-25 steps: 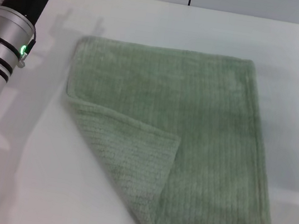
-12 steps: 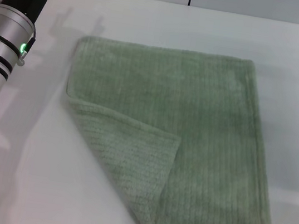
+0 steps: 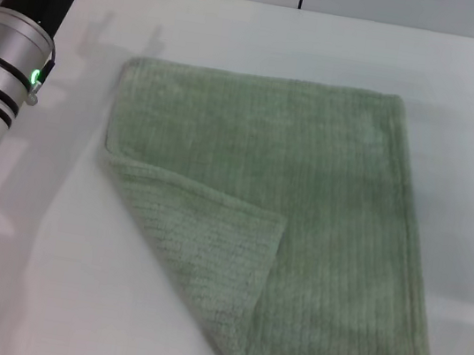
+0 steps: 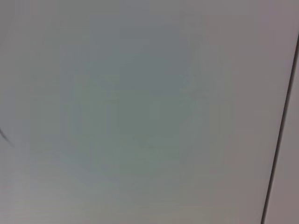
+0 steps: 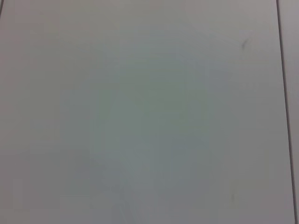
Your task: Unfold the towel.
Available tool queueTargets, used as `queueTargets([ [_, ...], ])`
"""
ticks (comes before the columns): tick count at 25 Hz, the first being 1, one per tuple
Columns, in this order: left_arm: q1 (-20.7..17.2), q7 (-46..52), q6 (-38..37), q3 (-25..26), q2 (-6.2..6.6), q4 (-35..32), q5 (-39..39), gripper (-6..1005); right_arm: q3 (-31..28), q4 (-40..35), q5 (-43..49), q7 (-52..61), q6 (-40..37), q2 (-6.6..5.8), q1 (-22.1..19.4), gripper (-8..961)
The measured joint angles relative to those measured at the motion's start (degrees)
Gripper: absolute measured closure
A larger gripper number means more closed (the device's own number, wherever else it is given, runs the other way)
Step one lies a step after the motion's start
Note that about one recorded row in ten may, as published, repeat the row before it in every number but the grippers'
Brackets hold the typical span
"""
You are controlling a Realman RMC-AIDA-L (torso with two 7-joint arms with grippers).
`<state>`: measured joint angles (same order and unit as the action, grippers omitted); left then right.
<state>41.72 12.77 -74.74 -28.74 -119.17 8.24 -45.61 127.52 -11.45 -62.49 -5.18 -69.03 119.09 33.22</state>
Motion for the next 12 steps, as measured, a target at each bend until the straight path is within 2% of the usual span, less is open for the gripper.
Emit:
queueTargets([
  [12, 0.20, -0.05, 0.22, -0.34, 0.00, -0.66, 0.00, 166, 0.11, -0.18, -0.02, 0.07, -0.06, 0.00, 0.16, 252],
])
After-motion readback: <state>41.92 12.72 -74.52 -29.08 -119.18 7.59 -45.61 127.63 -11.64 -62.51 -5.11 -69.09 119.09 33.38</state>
